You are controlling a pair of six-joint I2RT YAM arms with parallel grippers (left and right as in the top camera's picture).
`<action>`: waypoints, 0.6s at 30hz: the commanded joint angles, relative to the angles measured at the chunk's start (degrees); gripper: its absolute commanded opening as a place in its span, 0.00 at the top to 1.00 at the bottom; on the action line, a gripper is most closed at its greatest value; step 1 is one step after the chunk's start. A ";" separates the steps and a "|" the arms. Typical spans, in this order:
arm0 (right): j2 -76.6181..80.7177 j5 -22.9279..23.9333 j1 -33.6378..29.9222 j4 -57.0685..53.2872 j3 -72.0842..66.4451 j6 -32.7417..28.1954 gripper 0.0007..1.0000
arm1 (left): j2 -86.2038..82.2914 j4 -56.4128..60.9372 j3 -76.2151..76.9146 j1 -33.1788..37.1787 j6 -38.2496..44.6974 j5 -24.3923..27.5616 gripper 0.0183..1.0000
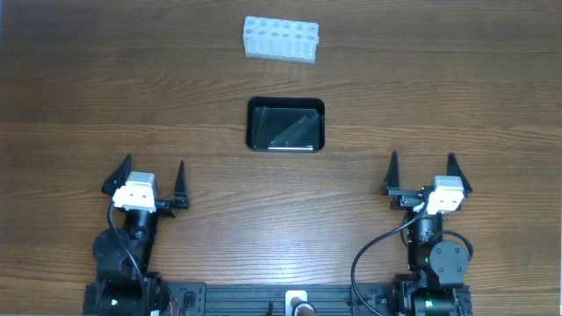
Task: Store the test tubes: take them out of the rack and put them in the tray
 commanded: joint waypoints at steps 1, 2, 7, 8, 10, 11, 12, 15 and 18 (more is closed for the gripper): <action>-0.63 0.83 -0.48 -1.95 -0.39 0.26 0.01 | -0.46 -0.07 -0.31 0.28 0.61 0.79 0.00; -0.63 1.07 -0.52 -2.23 -0.39 0.24 0.01 | -0.46 -0.07 -0.31 0.28 0.61 0.79 0.00; -0.63 1.25 -0.92 -5.81 -0.39 0.26 0.01 | -0.46 -0.07 -0.31 0.28 0.61 0.79 0.00; -0.63 1.25 -0.92 -7.39 -0.39 0.26 0.01 | -0.46 -0.07 -0.31 0.28 0.61 0.79 0.00; -0.61 1.09 -0.90 -10.93 -0.37 0.26 0.01 | -0.46 -0.07 -0.31 0.28 0.61 0.79 0.00; -0.31 0.61 -0.90 -10.36 -0.35 0.28 0.01 | -0.46 -0.07 -0.31 0.28 0.61 0.79 0.00; -0.22 0.59 -0.90 -10.56 -0.37 0.26 0.01 | -0.46 -0.07 -0.31 0.28 0.59 0.79 0.00; -0.15 0.59 -0.90 -10.62 -0.37 0.26 0.01 | -0.46 -0.09 -0.31 0.28 0.61 0.79 0.00; -0.15 0.59 -0.90 -10.62 -0.37 0.26 0.01 | -0.46 -0.07 -0.31 0.28 0.61 0.79 0.00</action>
